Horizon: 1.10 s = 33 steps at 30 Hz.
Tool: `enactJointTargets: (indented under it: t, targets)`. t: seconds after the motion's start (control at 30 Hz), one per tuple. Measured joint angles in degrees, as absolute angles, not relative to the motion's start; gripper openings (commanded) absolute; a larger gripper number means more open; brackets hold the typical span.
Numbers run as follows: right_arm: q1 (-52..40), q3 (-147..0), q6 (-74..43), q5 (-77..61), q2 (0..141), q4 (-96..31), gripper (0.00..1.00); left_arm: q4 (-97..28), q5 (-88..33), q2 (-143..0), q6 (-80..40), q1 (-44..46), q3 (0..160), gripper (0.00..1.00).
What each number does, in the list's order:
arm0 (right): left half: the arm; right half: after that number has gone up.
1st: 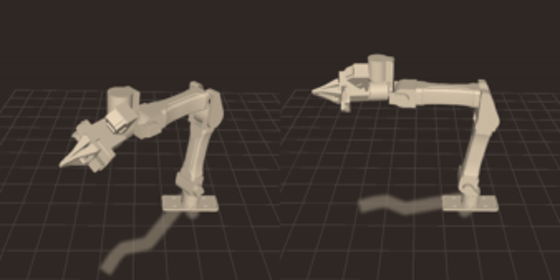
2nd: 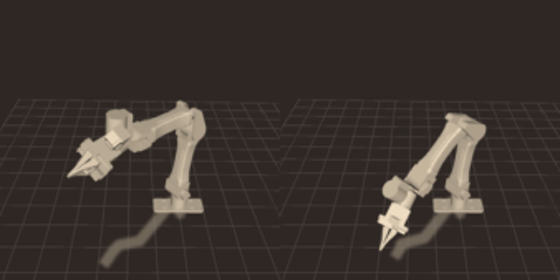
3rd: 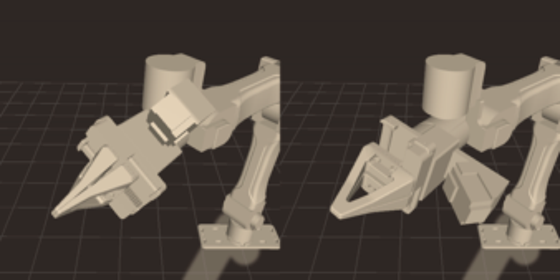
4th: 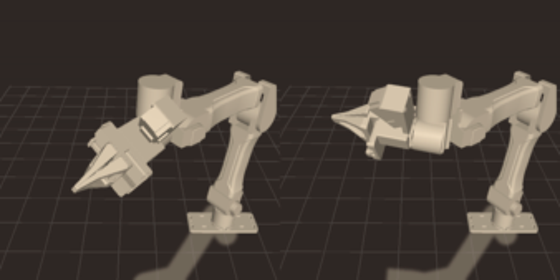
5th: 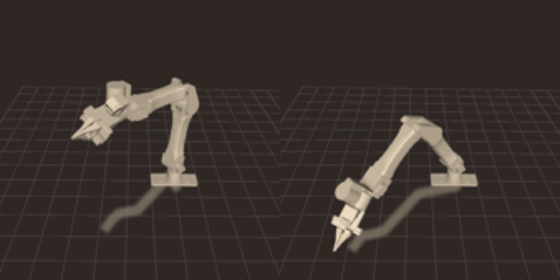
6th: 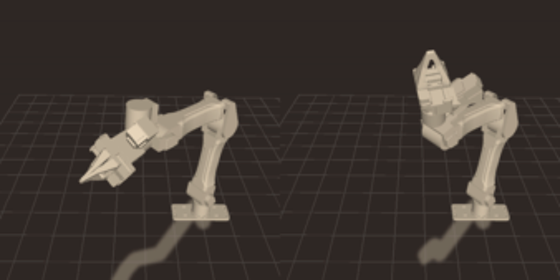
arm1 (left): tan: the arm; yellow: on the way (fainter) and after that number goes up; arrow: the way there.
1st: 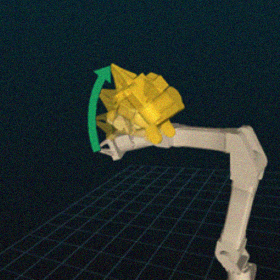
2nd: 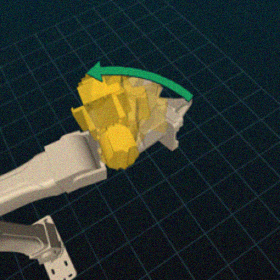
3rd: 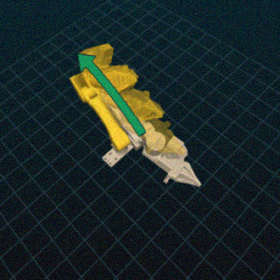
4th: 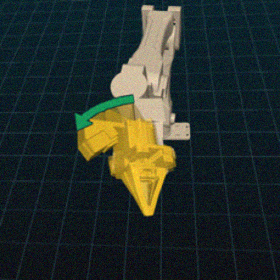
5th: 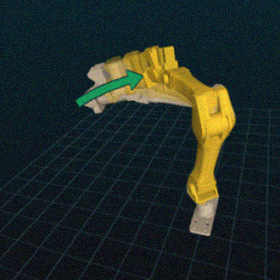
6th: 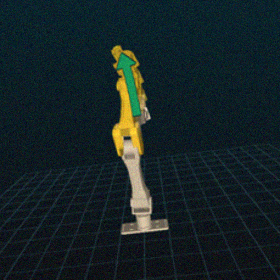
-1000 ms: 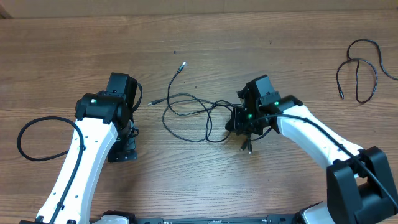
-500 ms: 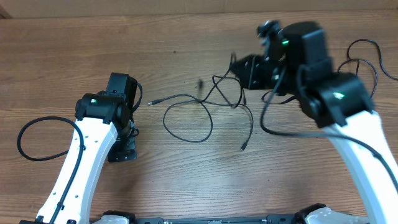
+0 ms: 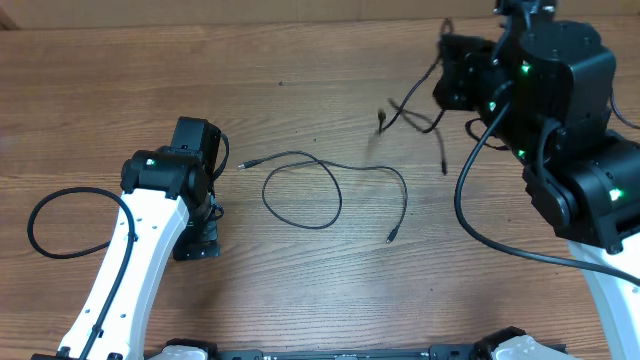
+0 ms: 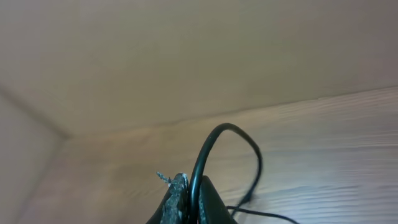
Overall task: Untangle cables
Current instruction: 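Lift the grasped cable up and carry it to the right edge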
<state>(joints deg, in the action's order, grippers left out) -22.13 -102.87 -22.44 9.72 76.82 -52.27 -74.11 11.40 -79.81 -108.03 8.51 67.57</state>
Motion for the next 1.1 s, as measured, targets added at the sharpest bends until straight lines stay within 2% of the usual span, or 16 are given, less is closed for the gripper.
enactJointTargets:
  t: [0.2, 0.37, 0.9, 1.1]
  targets:
    - [-21.15, -102.87, -22.35, 24.32, 76.82, -51.00, 0.04, -74.11, 11.42, -79.81, -108.03, 8.51, 67.57, 1.00]
    - [-15.99, -102.87, -22.24, 31.97, 76.82, -50.63, 0.04, -74.13, 11.40, -79.81, -108.01, 8.51, 67.57, 1.00]
    - [11.11, -102.87, -22.22, 36.23, 77.06, -46.26, 0.04, -74.13, 11.40, -79.81, -108.01, 8.51, 67.57, 1.00]
    - [17.96, -102.87, -22.24, 36.42, 80.16, -45.67, 0.04, -74.13, 11.40, -79.77, -108.01, 8.51, 67.57, 1.00]
